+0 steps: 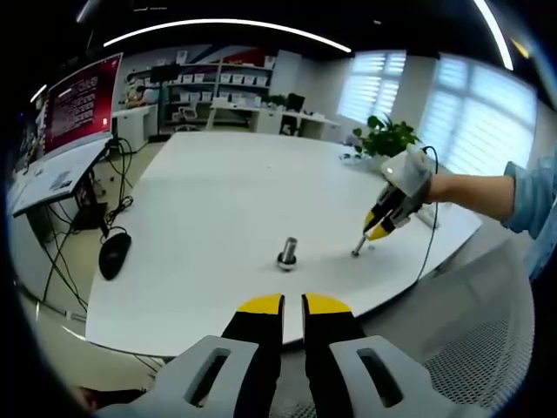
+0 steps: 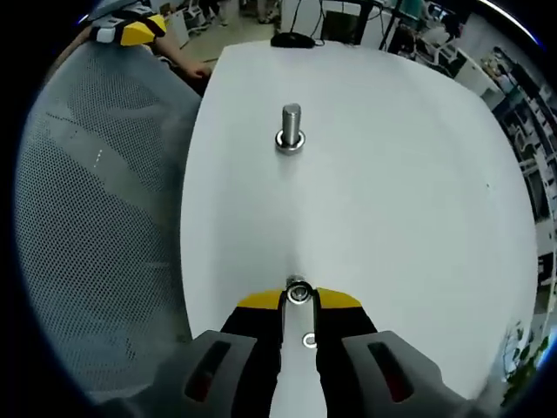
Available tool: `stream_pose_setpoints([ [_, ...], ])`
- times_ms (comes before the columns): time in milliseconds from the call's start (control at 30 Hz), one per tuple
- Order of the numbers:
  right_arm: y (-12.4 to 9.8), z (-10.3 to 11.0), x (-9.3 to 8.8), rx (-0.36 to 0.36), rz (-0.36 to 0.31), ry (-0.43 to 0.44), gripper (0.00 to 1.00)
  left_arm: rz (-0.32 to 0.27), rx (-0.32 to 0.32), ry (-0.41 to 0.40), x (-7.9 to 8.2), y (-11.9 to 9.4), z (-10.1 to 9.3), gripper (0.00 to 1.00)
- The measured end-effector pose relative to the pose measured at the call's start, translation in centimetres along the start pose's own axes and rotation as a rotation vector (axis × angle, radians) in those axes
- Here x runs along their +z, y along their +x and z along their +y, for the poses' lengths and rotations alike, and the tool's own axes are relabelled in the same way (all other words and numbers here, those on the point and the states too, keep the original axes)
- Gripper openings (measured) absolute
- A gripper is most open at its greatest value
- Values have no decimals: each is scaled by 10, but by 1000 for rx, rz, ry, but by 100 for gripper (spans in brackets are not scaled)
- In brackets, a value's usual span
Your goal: Place the washer onto the threaded stud by aligning its center hole with the stud, sliding it down to the base, and recovering from edge contact or off-axis alignment until the washer reaches the visible bottom stop.
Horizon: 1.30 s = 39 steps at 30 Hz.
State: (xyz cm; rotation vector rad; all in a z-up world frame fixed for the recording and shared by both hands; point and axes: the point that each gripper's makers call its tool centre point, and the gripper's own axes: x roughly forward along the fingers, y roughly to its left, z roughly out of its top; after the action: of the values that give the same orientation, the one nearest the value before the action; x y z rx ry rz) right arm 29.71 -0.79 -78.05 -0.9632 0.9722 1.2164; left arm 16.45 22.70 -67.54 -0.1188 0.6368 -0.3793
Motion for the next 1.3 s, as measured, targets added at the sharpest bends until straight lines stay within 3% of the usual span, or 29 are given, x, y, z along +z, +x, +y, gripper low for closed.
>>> stream_pose_setpoints([
  [400,12,0,-5,14,33,-18,15,2,1,-2,0,0,0,5],
  [967,51,-1,-17,30,72,-9,15,28,2,-6,-4,1,1,5],
  [1300,47,-1,-19,29,45,-1,22,29,2,-6,-4,1,1,5],
])
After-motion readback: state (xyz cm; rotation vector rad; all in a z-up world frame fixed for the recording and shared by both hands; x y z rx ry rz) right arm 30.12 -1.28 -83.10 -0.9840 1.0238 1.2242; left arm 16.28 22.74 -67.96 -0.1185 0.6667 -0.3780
